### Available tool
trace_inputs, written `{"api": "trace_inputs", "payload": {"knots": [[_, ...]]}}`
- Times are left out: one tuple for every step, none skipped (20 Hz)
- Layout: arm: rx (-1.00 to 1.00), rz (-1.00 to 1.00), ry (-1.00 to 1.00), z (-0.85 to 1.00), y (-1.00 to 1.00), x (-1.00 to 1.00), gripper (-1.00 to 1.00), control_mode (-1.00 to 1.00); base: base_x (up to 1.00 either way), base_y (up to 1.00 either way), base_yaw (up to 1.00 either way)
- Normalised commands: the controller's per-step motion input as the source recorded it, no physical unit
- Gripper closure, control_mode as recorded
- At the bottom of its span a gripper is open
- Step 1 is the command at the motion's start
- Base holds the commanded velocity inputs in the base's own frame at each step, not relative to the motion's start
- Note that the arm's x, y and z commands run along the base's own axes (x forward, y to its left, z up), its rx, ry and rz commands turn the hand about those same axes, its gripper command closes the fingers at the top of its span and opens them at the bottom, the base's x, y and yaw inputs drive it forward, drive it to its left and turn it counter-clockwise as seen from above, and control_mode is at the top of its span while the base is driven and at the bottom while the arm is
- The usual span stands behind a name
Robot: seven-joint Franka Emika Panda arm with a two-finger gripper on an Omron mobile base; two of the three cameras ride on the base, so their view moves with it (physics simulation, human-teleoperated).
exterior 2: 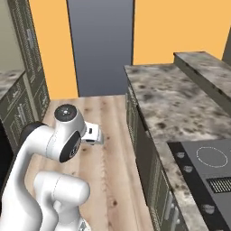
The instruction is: Take a sugar cube from the saucer and place it inside the coffee. Then, grab milk from the fridge and place it next to the coffee on the counter to sweeten the coffee.
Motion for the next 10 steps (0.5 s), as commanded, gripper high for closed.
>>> {"api": "trace_inputs", "payload": {"knots": [[0.0,0.0,0.0,0.0,0.0,0.0,-1.0,1.0,1.0,0.41,0.06],[0.0,0.0,0.0,0.0,0.0,0.0,-1.0,1.0,1.0,0.41,0.06],[0.0,0.0,0.0,0.0,0.0,0.0,-1.0,1.0,1.0,0.41,0.06],[0.0,0.0,0.0,0.0,0.0,0.0,-1.0,1.0,1.0,0.39,0.07],[0.0,0.0,0.0,0.0,0.0,0.0,-1.0,1.0,1.0,0.37,0.06],[0.0,0.0,0.0,0.0,0.0,0.0,-1.0,1.0,1.0,0.36,0.06],[0.0,0.0,0.0,0.0,0.0,0.0,-1.0,1.0,1.0,0.35,0.06],[0.0,0.0,0.0,0.0,0.0,0.0,-1.0,1.0,1.0,0.32,0.06],[0.0,0.0,0.0,0.0,0.0,0.0,-1.0,1.0,1.0,0.27,0.06],[0.0,0.0,0.0,0.0,0.0,0.0,-1.0,1.0,1.0,0.24,0.07]]}}
